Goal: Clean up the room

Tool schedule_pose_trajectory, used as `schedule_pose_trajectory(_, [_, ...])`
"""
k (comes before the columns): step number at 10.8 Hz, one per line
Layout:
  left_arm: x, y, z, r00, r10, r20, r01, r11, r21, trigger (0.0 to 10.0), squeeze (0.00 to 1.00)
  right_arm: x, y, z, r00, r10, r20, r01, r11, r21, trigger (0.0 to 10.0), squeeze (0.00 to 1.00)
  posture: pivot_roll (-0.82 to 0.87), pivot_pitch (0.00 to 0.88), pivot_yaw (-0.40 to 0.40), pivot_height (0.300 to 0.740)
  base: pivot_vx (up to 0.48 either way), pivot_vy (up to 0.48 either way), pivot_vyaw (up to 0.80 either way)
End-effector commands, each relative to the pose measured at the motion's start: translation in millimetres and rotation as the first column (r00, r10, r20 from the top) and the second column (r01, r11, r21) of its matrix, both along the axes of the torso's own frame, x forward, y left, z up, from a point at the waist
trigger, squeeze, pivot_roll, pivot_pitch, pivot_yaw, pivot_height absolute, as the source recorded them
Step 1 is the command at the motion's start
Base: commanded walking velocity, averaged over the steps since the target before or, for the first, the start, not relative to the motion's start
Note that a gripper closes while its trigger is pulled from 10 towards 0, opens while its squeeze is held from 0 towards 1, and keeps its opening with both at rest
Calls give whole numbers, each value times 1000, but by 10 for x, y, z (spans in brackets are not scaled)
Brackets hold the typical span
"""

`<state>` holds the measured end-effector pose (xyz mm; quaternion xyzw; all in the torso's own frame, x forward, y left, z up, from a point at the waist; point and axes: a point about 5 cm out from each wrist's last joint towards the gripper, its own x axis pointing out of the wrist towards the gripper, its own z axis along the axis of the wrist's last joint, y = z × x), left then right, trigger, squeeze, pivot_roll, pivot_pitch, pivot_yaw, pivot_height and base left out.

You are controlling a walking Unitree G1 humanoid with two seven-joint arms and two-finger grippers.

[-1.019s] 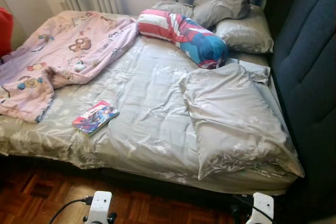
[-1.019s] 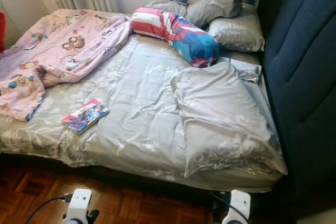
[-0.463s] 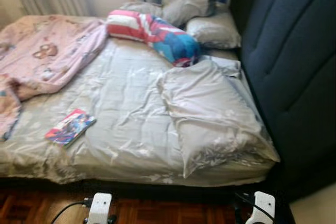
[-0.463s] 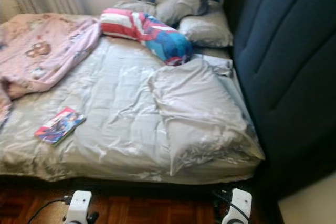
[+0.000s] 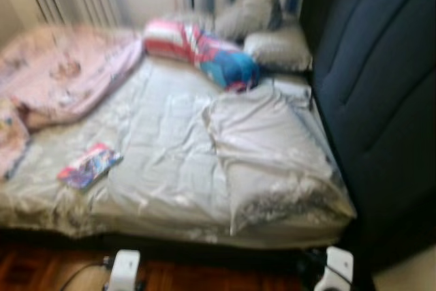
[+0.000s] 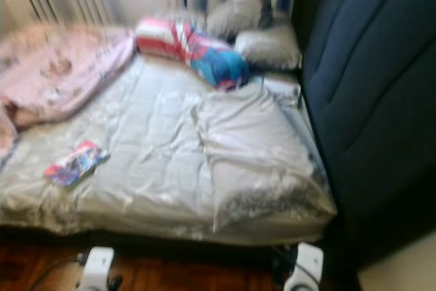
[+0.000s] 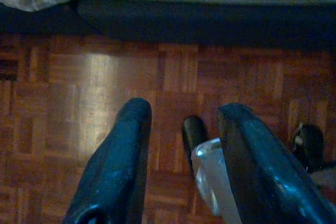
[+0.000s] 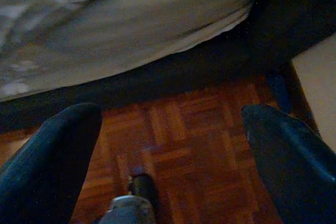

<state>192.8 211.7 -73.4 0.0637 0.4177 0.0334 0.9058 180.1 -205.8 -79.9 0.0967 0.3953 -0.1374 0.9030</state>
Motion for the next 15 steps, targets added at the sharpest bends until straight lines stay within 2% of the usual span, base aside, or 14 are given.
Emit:
schedule_pose_trajectory(1, [-64, 16, -33, 1000, 12, -25, -12, 1000, 5, 10000, 0, -8, -18, -1, 1000, -23, 1, 23, 1000, 2, 10000, 0, 65, 43, -10, 740, 0, 0, 0])
schedule_pose_trajectory(2, [-53, 20, -24, 1000, 14, -13, -14, 1000, 5, 10000, 0, -14, -16, -4, 1000, -21, 0, 21, 1000, 2, 10000, 0, 66, 44, -8, 740, 0, 0, 0])
schedule_pose_trajectory(4, [106, 15, 71, 998, 5, 65, -5, 1000, 0, 10000, 0, -15, -16, -4, 1000, -23, 0, 23, 1000, 3, 10000, 0, 67, 46, -8, 740, 0, 0, 0])
schedule_pose_trajectory(5, [365, -18, 252, 979, -22, 201, 21, 1000, 7, 10000, 0, 6, -16, 9, 1000, -19, 13, 19, 1000, 3, 10000, 0, 66, 47, -9, 740, 0, 0, 0])
schedule_pose_trajectory(6, [502, -51, 366, 958, -46, 283, 42, 999, 20, 10000, 0, 31, -25, 25, 999, -24, 28, 24, 1000, 3, 10000, 0, 67, 45, -9, 740, 0, 0, 0])
schedule_pose_trajectory(7, [729, -108, 602, 895, -55, 443, 51, 998, 21, 10000, 0, 127, -43, 89, 996, -20, 82, 21, 1000, -10, 10000, 0, 60, 40, -7, 740, 0, 0, 0])
schedule_pose_trajectory(8, [808, -109, 728, 848, -51, 527, 47, 999, 21, 10000, 0, 232, -49, 163, 990, -6, 144, 10, 1000, -27, 10000, 0, 61, 38, -12, 740, 0, 0, 0])
schedule_pose_trajectory(9, [809, -119, 810, 800, -51, 598, 52, 999, 16, 10000, 0, 374, -38, 286, 968, 46, 248, -31, 997, -66, 10000, 0, 63, 34, -17, 740, 0, 0, 0])
schedule_pose_trajectory(10, [757, -134, 833, 771, -81, 632, 77, 996, 34, 10000, 0, 449, -35, 376, 942, 77, 327, -49, 994, -94, 10000, 0, 59, 28, -17, 740, 0, 0, 0])
schedule_pose_trajectory(11, [680, -106, 833, 756, -82, 649, 75, 996, 39, 10000, 0, 477, -15, 451, 908, 152, 390, -96, 983, -157, 10000, 0, 52, 19, -19, 740, 0, 0, 0])
schedule_pose_trajectory(12, [602, -30, 846, 743, -54, 667, 43, 999, 32, 10000, 0, 454, -37, 501, 881, 163, 445, -89, 979, -183, 10000, 0, 50, 15, -20, 740, 0, 0, 0])
schedule_pose_trajectory(14, [525, 31, 838, 744, -68, 665, 55, 998, 40, 10000, 0, 322, -119, 463, 884, 117, 452, -39, 983, -179, 10000, 0, 52, 7, -21, 740, 0, 0, 0])
schedule_pose_trajectory(15, [573, 39, 853, 747, -50, 663, 44, 999, 26, 10000, 0, 273, -135, 420, 898, 91, 431, -21, 986, -164, 10000, 0, 53, 0, -22, 740, 0, 0, 0])
